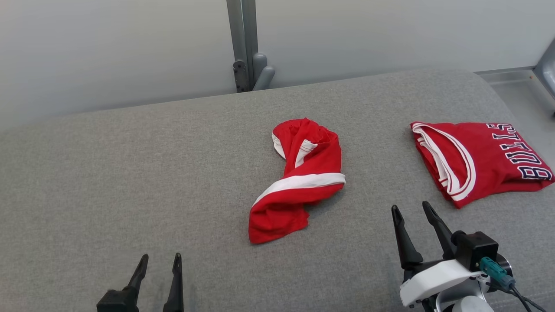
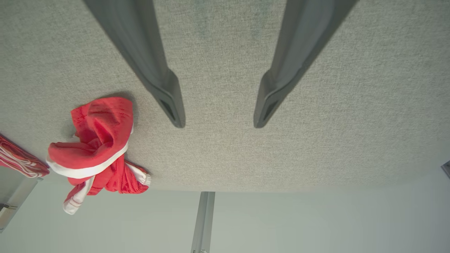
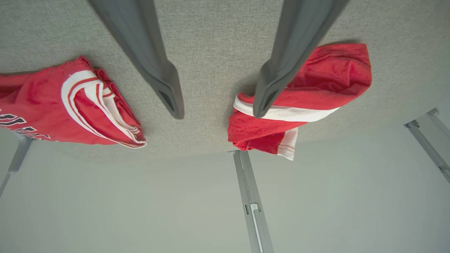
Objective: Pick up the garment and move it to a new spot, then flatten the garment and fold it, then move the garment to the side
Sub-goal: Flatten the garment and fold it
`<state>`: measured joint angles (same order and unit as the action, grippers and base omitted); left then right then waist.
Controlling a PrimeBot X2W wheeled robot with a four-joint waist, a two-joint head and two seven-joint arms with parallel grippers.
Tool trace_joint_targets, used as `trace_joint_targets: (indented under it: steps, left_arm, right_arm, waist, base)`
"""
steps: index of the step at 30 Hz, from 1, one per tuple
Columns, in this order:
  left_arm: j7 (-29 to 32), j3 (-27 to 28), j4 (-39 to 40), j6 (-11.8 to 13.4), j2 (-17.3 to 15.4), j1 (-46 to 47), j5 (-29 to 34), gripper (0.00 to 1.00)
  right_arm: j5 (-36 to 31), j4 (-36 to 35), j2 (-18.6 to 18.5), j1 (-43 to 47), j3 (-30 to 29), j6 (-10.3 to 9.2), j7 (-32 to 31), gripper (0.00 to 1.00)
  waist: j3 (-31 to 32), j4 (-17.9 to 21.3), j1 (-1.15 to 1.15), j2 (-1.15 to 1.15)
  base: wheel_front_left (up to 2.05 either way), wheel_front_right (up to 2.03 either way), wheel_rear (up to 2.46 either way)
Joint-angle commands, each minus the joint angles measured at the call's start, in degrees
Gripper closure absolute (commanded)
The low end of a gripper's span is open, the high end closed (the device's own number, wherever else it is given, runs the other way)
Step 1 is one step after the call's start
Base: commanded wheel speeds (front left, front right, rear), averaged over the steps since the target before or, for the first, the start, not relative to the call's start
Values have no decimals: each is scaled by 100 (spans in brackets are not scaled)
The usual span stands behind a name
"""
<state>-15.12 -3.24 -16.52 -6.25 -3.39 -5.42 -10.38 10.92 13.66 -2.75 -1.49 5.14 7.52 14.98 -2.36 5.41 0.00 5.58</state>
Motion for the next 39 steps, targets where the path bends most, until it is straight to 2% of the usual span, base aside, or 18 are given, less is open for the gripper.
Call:
trace_joint_targets:
  steps: [1, 5, 11, 16, 23, 28, 30, 31, 35, 39]
  left_arm:
    - [0, 3, 1, -37, 6, 76, 45, 0]
    - [1, -210, -150, -91, 39, 247, 10, 0]
    - [0, -1100, -709, -130, 38, 762, -550, 0]
    - [1, -1468, -1114, -132, 39, 1136, -771, 0]
    - [1, -1612, -1646, -133, 39, 1574, -1054, 0]
    - [0, -1595, -1783, -131, 39, 1756, -1012, 0]
    - [1, -1512, -1819, -115, 36, 1784, -938, 59]
    - [0, -1514, -1824, -116, 37, 1814, -825, 100]
    - [0, -1418, -1788, -81, 39, 1871, -568, 100]
    - [1, -1028, -1438, 275, 10, 1820, -95, 100]
  right_arm:
    - [-9, -9, -15, -13, 13, -7, 8, 0]
    - [-8, -42, -14, -87, 47, -7, 8, 0]
    - [-7, -52, -114, -265, 206, -7, 8, 0]
    - [24, -78, -174, -410, 258, -7, 8, 0]
    - [71, -89, -288, -586, 268, -7, 8, 0]
    - [81, -95, -290, -627, 256, -7, 8, 0]
    - [88, -92, -290, -634, 256, -7, 8, 0]
    - [91, -89, -288, -631, 249, -7, 8, 0]
    - [85, -55, -264, -580, 220, -7, 8, 0]
    - [111, -48, -236, -521, 168, -7, 8, 0]
  waist:
    - [-36, 22, 0, 0]
    - [-159, 79, 0, 0]
    - [-535, 321, 0, 0]
    - [-818, 513, 0, 0]
    - [-1086, 770, 0, 0]
    - [-1138, 865, 0, 0]
    - [-1148, 874, 0, 0]
    - [-1150, 871, 0, 0]
    - [-1091, 804, 0, 0]
    - [-953, 680, 0, 0]
  base:
    - [0, 0, 0]
    - [0, 0, 0]
    - [0, 0, 0]
    - [0, 0, 0]
    - [0, 0, 0]
    - [0, 0, 0]
    - [0, 0, 0]
    - [0, 0, 0]
    - [0, 0, 0]
    - [0, 0, 0]
